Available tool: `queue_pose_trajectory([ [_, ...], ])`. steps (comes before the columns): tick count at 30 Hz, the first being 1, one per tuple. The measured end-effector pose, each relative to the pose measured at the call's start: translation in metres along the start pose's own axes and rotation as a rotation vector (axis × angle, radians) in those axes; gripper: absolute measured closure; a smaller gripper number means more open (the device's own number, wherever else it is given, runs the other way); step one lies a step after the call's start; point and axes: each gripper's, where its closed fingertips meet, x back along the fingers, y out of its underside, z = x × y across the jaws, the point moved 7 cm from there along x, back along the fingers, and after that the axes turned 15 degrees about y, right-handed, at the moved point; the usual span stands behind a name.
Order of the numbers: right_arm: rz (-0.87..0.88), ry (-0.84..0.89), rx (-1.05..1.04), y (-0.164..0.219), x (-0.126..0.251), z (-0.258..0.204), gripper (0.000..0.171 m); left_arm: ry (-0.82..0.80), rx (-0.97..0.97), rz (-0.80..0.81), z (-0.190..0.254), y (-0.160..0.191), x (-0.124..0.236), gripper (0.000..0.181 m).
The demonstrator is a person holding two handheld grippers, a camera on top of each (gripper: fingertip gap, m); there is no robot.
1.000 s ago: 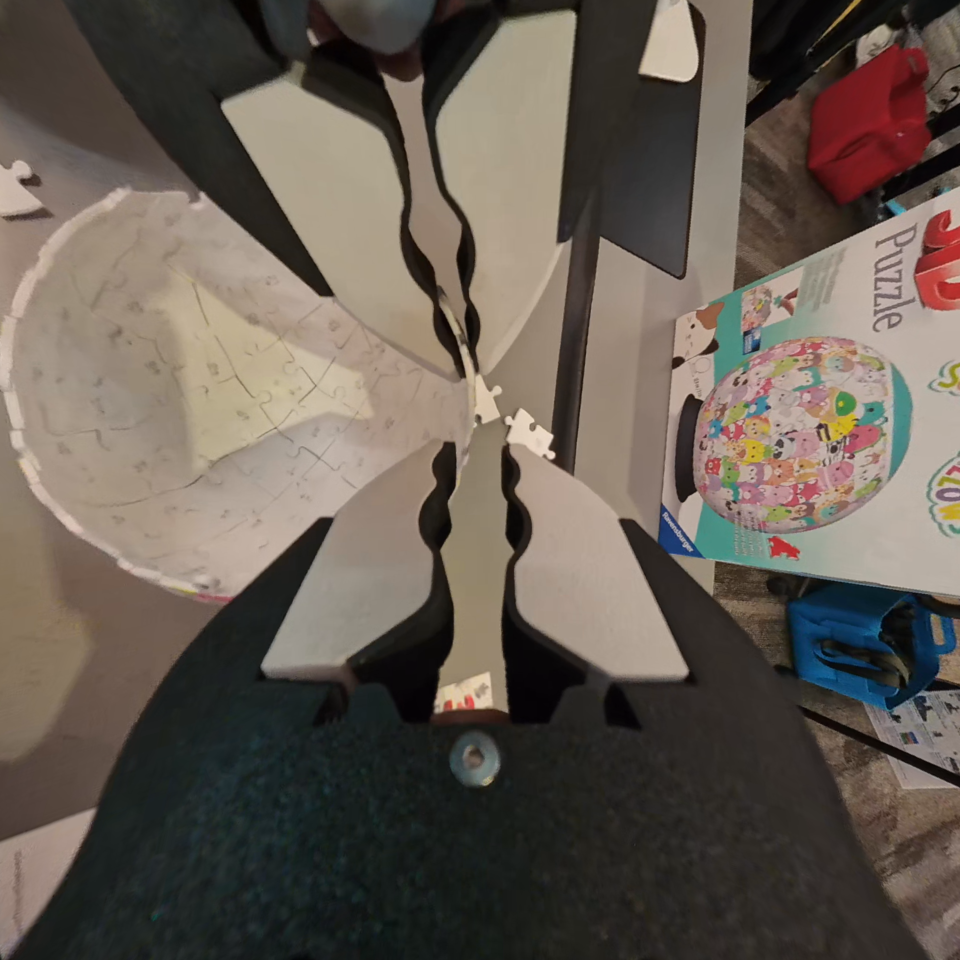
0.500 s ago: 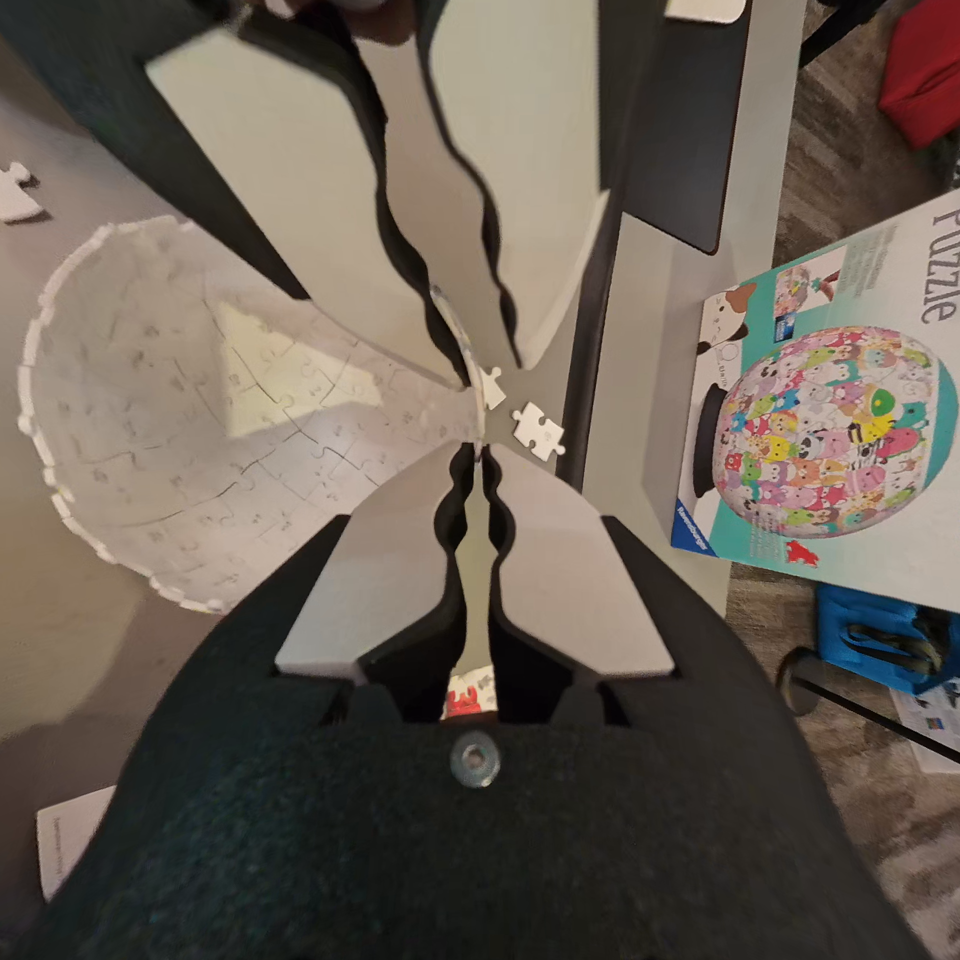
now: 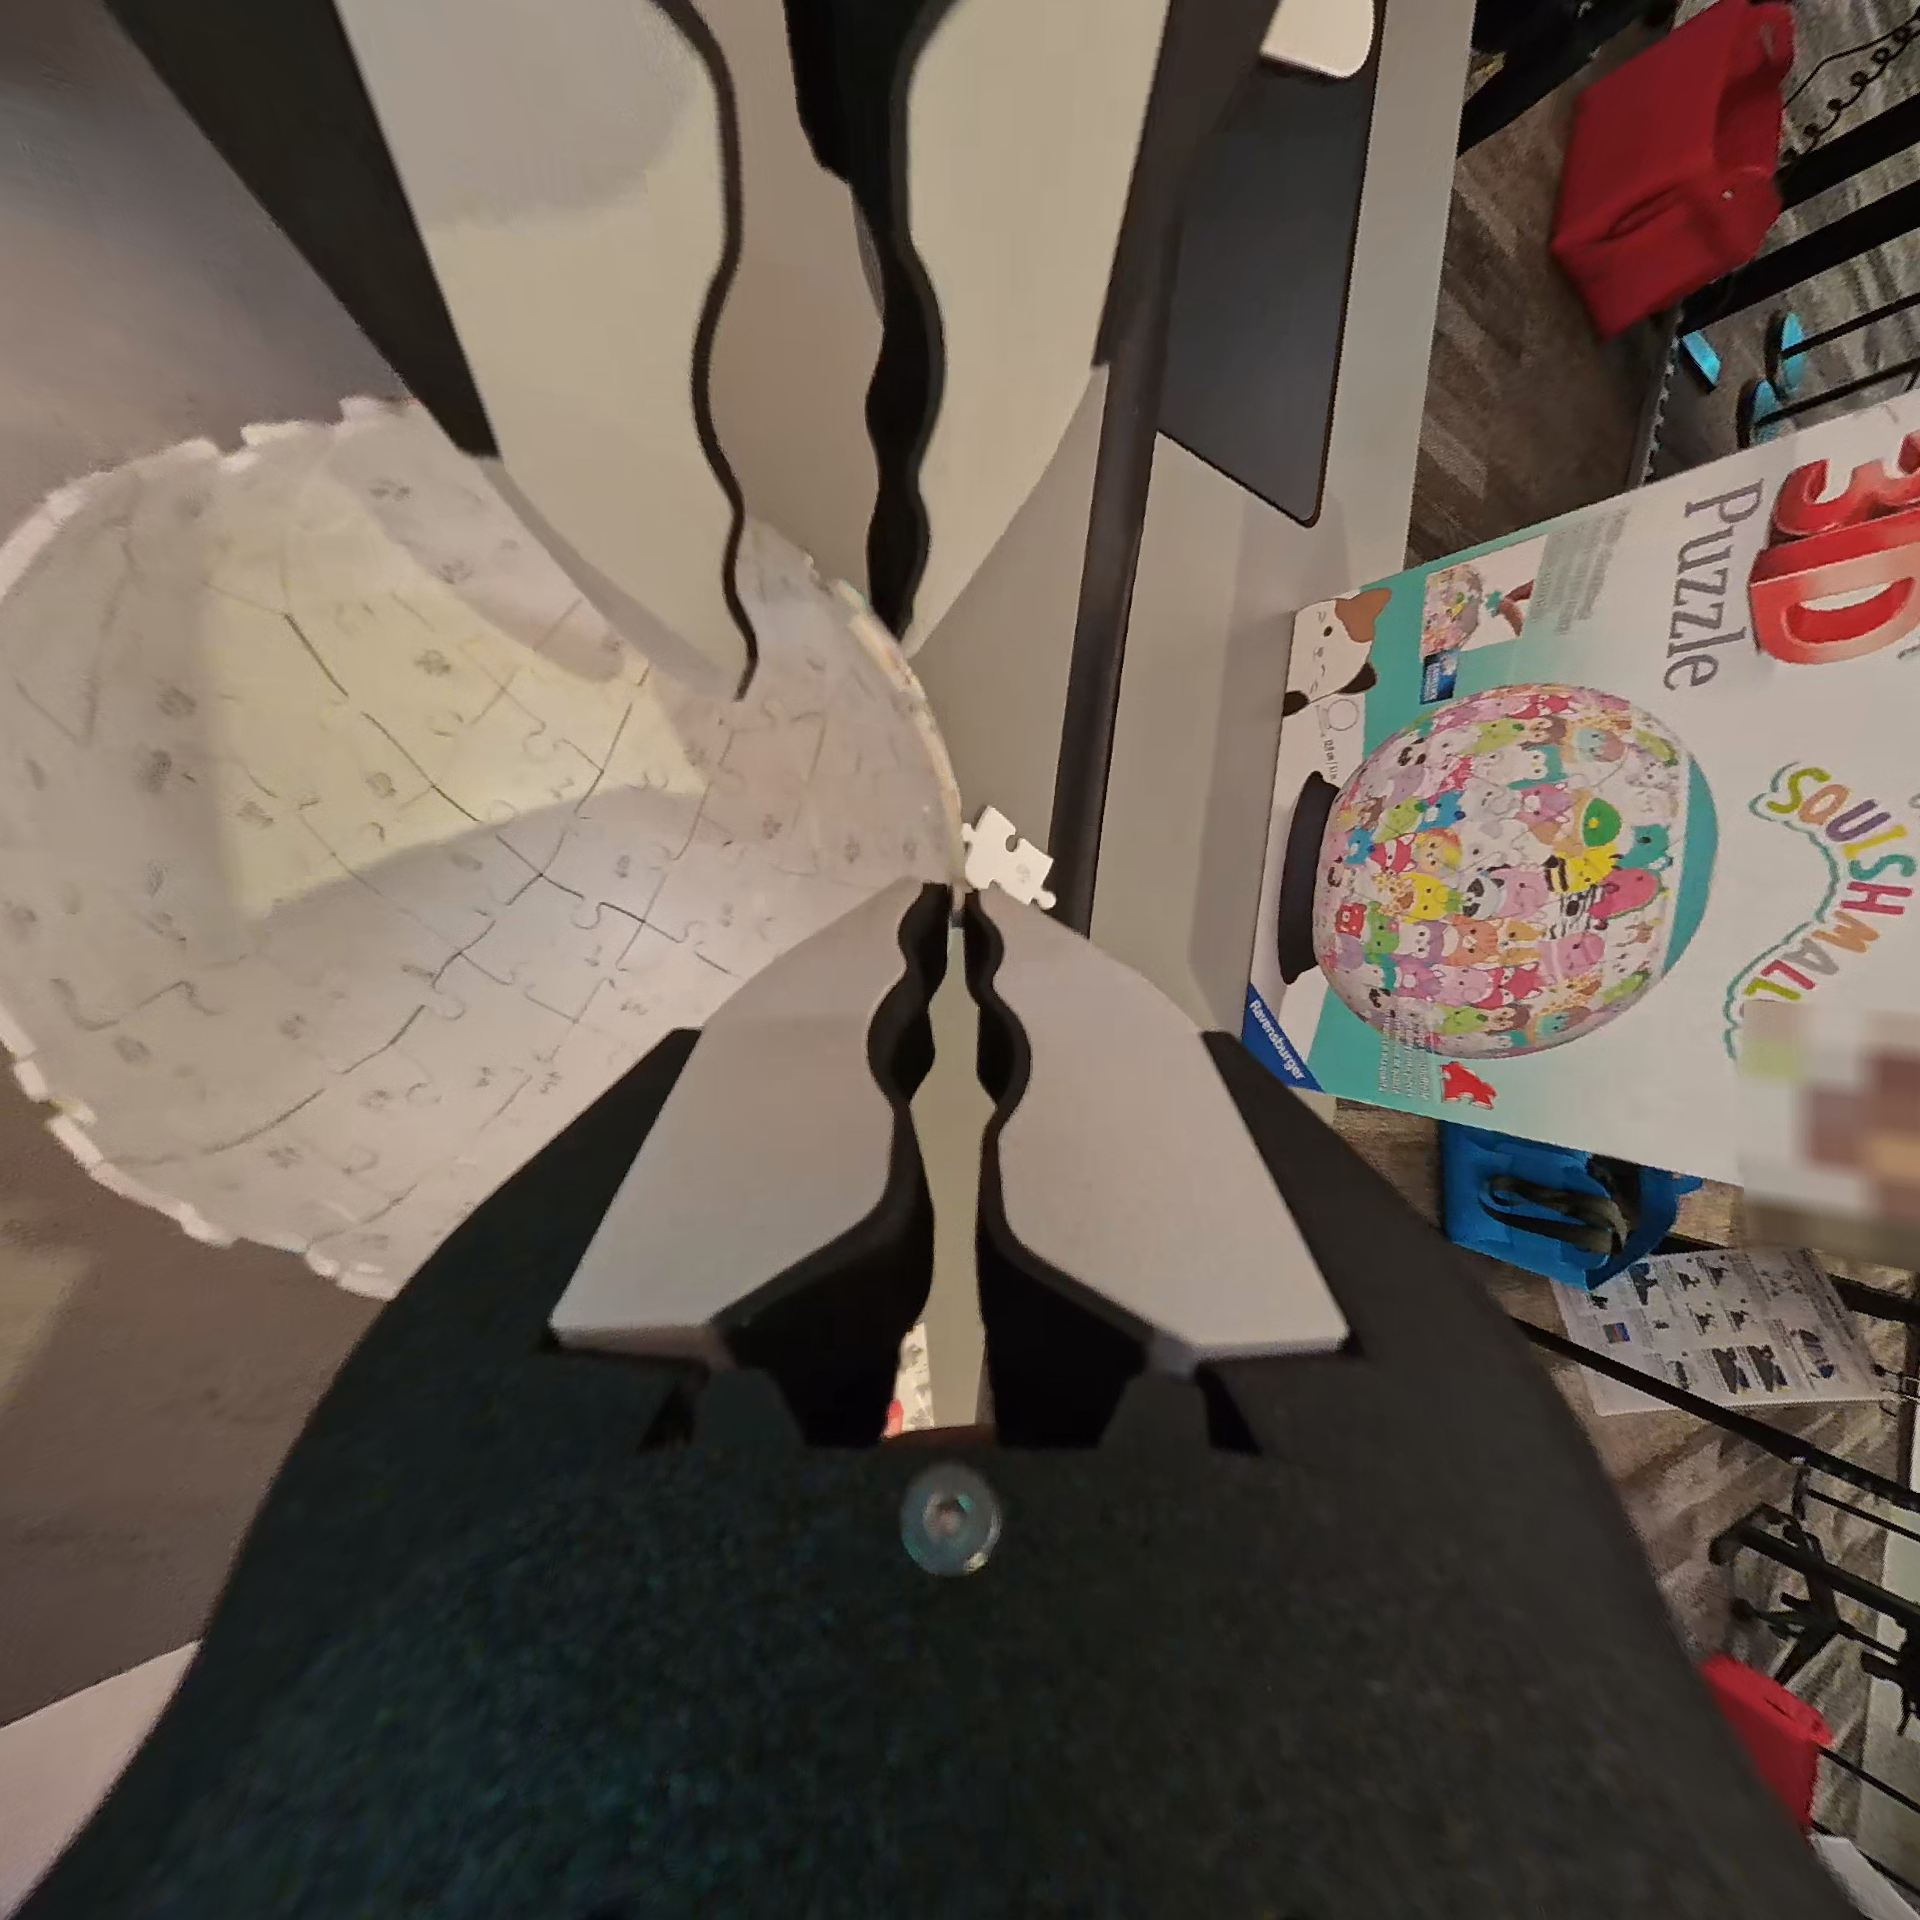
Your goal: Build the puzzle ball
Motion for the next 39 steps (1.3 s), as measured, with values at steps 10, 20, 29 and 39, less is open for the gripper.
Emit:
queue_pose_trajectory([
  [10, 0.046, -0.05, -0.059, 0.003, 0.002, 0.004, 0.167, 0.035, 0.025, 0.013, -0.003, 0.001, -0.001, 0.155],
  [20, 0.101, 0.009, -0.13, 0.003, 0.032, 0.021, 0.161, 0.03, 0.052, 0.017, -0.002, 0.005, 0.0, 0.156],
  [29, 0.147, 0.16, -0.393, -0.014, 0.115, 0.003, 0.149, 0.076, 0.104, 0.07, 0.011, 0.017, 0.005, 0.151],
  [39, 0.167, 0.037, -0.793, -0.004, 0.128, -0.102, 0.128, 0.089, 0.155, 0.12, 0.025, 0.031, 0.01, 0.148],
])
